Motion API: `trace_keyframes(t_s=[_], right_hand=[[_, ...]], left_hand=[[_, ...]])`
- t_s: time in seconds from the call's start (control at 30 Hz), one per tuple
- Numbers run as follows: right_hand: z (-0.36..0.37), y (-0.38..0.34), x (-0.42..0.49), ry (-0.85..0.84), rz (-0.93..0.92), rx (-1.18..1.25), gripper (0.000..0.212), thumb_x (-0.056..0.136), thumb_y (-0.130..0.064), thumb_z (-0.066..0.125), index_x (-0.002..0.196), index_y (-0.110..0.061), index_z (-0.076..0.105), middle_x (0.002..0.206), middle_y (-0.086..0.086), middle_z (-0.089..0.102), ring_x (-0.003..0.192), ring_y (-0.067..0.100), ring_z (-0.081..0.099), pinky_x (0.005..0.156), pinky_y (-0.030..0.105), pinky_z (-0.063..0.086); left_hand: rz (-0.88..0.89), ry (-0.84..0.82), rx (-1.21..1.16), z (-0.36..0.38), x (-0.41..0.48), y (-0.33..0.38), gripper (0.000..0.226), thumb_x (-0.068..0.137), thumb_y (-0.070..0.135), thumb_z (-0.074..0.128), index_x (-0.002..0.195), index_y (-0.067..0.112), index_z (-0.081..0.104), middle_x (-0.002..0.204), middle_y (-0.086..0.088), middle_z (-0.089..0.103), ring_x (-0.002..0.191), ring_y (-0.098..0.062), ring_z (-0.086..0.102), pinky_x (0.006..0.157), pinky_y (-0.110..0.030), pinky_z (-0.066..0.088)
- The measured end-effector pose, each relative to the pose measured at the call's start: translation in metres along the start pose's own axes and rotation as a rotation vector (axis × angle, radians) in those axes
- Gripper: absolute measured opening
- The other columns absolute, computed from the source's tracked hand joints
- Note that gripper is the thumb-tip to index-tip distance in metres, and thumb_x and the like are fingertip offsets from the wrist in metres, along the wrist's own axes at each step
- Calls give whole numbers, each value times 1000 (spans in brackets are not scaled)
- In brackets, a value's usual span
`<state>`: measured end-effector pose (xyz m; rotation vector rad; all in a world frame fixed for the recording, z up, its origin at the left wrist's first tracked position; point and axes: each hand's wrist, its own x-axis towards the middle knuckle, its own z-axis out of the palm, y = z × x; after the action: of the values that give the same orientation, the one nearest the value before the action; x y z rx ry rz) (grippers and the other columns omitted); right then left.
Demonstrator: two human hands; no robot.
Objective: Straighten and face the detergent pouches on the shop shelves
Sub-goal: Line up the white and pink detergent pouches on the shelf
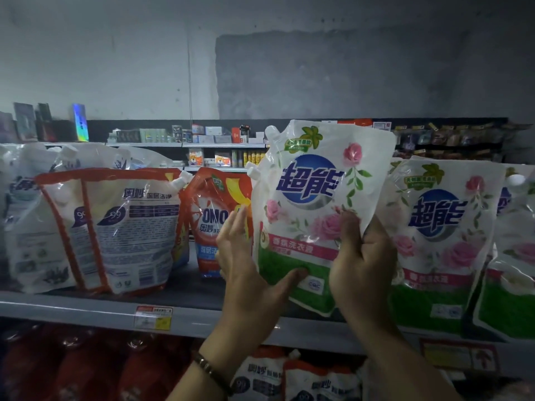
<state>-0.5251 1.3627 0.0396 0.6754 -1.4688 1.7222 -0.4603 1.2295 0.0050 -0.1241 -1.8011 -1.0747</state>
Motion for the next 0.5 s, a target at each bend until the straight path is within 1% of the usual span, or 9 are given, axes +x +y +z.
trace_keyframes(t_s=[0.03, 0.07, 0.1, 0.17, 0.23, 0.3, 0.37, 0.43, 0.5], right_hand=[[1, 0, 2, 0, 5, 7, 21, 109, -35, 48, 118, -29, 66, 89, -15, 74, 72, 4, 72, 57, 29, 60], [2, 3, 3, -12, 3, 12, 22, 110, -33, 49, 117, -24, 68, 91, -13, 74, 74, 5, 73, 59, 34, 62], [3, 6, 5, -32, 0, 12, 24, 111, -31, 49, 117, -19, 69, 92, -11, 75, 76, 6, 74, 59, 37, 63], [6, 8, 8, -63, -15, 12, 23, 111, -26, 49, 115, -14, 69, 94, -9, 76, 80, 7, 75, 61, 37, 64], [8, 12, 8, -100, 3, 56, 21, 111, -25, 49, 112, -16, 68, 92, -8, 76, 80, 8, 75, 62, 35, 63], [10, 14, 9, -122, 12, 63, 24, 111, -25, 48, 113, -13, 68, 91, -8, 76, 78, 8, 74, 62, 29, 62], [13, 19, 11, -136, 36, 80, 23, 111, -25, 47, 113, -16, 68, 93, -9, 76, 75, 6, 73, 60, 24, 58], [15, 24, 14, -146, 52, 74, 21, 112, -29, 47, 112, -23, 67, 93, -6, 77, 73, 10, 74, 57, 30, 60], [17, 28, 16, -154, 78, 55, 22, 112, -32, 47, 114, -25, 67, 92, -1, 78, 73, 17, 76, 57, 42, 63]], left_hand=[[-93, -48, -79, -3, 3, -4, 129, 68, 54, 96, 163, 49, 8, 166, 18, 24, 156, -9, 31, 119, -50, 45], [-188, -75, -194, -6, 7, -7, 133, 70, 43, 98, 165, 44, 5, 165, 11, 33, 148, -9, 44, 111, -45, 53], [-259, -127, -295, -11, 9, -8, 131, 73, 24, 96, 166, 39, 4, 158, 5, 46, 137, -8, 58, 100, -37, 60], [-327, -229, -423, -17, 15, -10, 113, 77, -4, 86, 163, 29, 20, 138, 1, 68, 122, -14, 71, 88, -33, 64], [-320, -318, -372, -23, 21, -13, 86, 78, -5, 85, 148, 22, 43, 128, -4, 73, 118, -24, 73, 89, -39, 64], [-367, -334, -350, -25, 28, -18, 74, 76, -1, 87, 138, 17, 51, 126, -6, 75, 117, -27, 74, 91, -46, 64], [-394, -295, -345, -22, 32, -19, 69, 76, -5, 87, 132, 14, 52, 122, -5, 76, 114, -26, 75, 88, -44, 65], [-378, -260, -337, -17, 33, -20, 66, 76, -10, 85, 130, 10, 51, 120, -5, 77, 112, -24, 76, 84, -38, 65], [-358, -241, -338, -14, 31, -24, 66, 75, -9, 86, 127, 9, 51, 119, -6, 76, 111, -22, 76, 83, -35, 65]])
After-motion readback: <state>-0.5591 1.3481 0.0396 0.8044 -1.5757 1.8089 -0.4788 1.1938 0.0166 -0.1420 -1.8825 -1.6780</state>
